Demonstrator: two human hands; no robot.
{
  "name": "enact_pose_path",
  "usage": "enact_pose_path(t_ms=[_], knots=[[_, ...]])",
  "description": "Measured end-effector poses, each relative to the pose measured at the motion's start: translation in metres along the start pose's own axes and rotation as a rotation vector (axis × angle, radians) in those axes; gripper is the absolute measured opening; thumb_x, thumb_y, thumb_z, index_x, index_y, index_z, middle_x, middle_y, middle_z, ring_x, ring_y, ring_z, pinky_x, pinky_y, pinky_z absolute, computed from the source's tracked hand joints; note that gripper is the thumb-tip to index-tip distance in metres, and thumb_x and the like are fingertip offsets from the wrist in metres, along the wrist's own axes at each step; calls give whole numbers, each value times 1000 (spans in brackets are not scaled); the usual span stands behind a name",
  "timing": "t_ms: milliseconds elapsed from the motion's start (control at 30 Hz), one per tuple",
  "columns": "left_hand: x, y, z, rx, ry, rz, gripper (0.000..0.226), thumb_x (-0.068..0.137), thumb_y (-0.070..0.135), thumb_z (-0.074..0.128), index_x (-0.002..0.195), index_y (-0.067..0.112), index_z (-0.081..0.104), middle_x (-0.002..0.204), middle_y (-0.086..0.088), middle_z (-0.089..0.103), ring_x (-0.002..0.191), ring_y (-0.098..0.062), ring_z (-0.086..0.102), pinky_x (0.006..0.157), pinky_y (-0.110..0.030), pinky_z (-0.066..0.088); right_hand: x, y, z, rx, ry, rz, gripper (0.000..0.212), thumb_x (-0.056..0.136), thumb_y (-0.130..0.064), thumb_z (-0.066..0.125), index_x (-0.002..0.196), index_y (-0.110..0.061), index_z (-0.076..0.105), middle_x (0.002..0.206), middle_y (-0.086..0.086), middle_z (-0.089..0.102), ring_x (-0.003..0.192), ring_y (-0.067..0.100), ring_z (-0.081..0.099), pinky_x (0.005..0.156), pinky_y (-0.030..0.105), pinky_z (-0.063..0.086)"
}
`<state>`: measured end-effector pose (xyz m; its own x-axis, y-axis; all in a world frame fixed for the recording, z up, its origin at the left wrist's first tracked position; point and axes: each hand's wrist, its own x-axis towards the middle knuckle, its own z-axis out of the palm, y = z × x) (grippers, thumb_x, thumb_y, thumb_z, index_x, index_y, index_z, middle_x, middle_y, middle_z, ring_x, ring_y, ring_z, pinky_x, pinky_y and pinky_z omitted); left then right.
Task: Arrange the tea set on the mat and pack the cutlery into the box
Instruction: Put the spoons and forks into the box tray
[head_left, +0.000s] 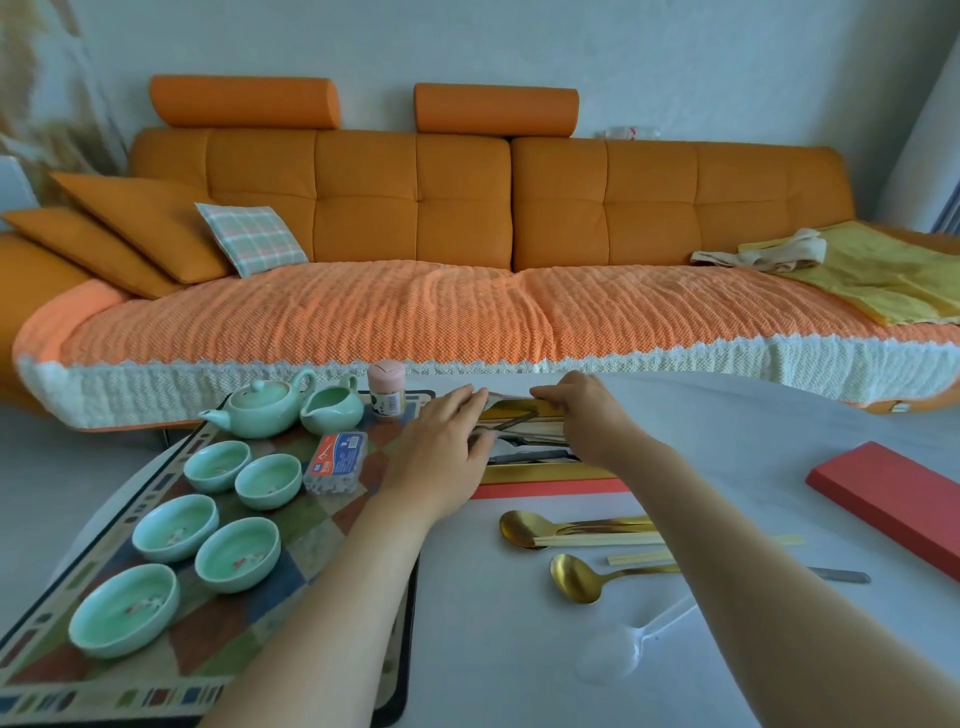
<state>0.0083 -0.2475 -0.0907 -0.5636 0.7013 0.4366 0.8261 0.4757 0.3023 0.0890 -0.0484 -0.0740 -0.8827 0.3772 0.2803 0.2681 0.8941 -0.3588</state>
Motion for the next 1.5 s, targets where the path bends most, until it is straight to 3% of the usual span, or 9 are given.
enact_pose_path(t_ms=[167, 467, 833, 967, 1067, 1167, 1300, 1400, 1500], knots=[[0, -1, 4, 87, -185, -76, 59, 103, 52, 25, 155, 23, 26, 161, 7, 22, 148, -12, 14, 118, -33, 13, 2, -4, 0, -34, -123, 115, 66, 88, 14, 39, 131, -31, 61, 116, 0, 52, 92, 22, 56, 73, 36, 56], [8, 18, 1, 147, -225, -45, 63, 100, 55, 27, 155, 24, 24, 161, 6, 23, 147, -14, 16, 119, -40, 17, -1, -4, 6, -71, 143, 188, 44, 89, 4, 55, 109, -30, 75, 109, 2, 60, 97, 20, 55, 76, 31, 51], [4, 18, 4, 150, -336, -140, 67, 99, 61, 18, 155, 26, 24, 163, 3, 15, 149, -17, 12, 120, -44, 13, -21, -15, -5, 142, -138, 119, 38, 98, -23, 43, 132, -27, 61, 112, -1, 68, 78, 16, 66, 71, 31, 57], [3, 19, 2, 146, -314, -116, 65, 100, 59, 20, 156, 25, 22, 163, 4, 16, 149, -16, 12, 120, -42, 13, -29, -19, -11, 24, -284, 15, 45, 103, -40, 35, 143, -27, 48, 152, -2, 43, 132, 19, 45, 104, 34, 37], [1, 24, -3, 150, -219, -35, 60, 101, 53, 28, 154, 24, 28, 159, 6, 26, 146, -15, 19, 118, -40, 19, -37, -17, -16, 30, -328, 6, 47, 103, -43, 33, 147, -29, 43, 159, -6, 29, 146, 16, 27, 116, 37, 23], [-3, 36, -7, 128, -83, 65, 50, 99, 45, 41, 145, 23, 43, 141, 6, 45, 131, -17, 35, 108, -35, 31, -48, -11, -28, 42, -185, -56, 42, 99, -31, 44, 140, -31, 52, 152, -7, 40, 139, 16, 34, 115, 39, 29], [-11, 57, -10, 90, 13, 175, 35, 95, 37, 51, 126, 21, 58, 117, 5, 53, 112, -17, 46, 93, -32, 40, -68, -5, -50, 16, 49, -211, 32, 86, -10, 55, 107, -27, 72, 108, -5, 59, 101, 15, 54, 87, 32, 46], [-19, 78, -10, -8, -58, 180, 27, 95, 34, 53, 120, 25, 59, 113, 9, 52, 107, -12, 48, 81, -31, 44, -90, -3, -71, 0, -75, -136, 26, 86, -16, 54, 91, -34, 73, 92, -16, 62, 78, 1, 54, 71, 23, 44], [-28, 97, -8, -75, -183, 163, 19, 94, 34, 55, 112, 30, 62, 105, 13, 53, 97, -9, 53, 70, -25, 42, -112, 5, -82, -70, -279, -68, 26, 84, -22, 56, 90, -41, 73, 89, -20, 66, 79, -1, 56, 72, 18, 44]])
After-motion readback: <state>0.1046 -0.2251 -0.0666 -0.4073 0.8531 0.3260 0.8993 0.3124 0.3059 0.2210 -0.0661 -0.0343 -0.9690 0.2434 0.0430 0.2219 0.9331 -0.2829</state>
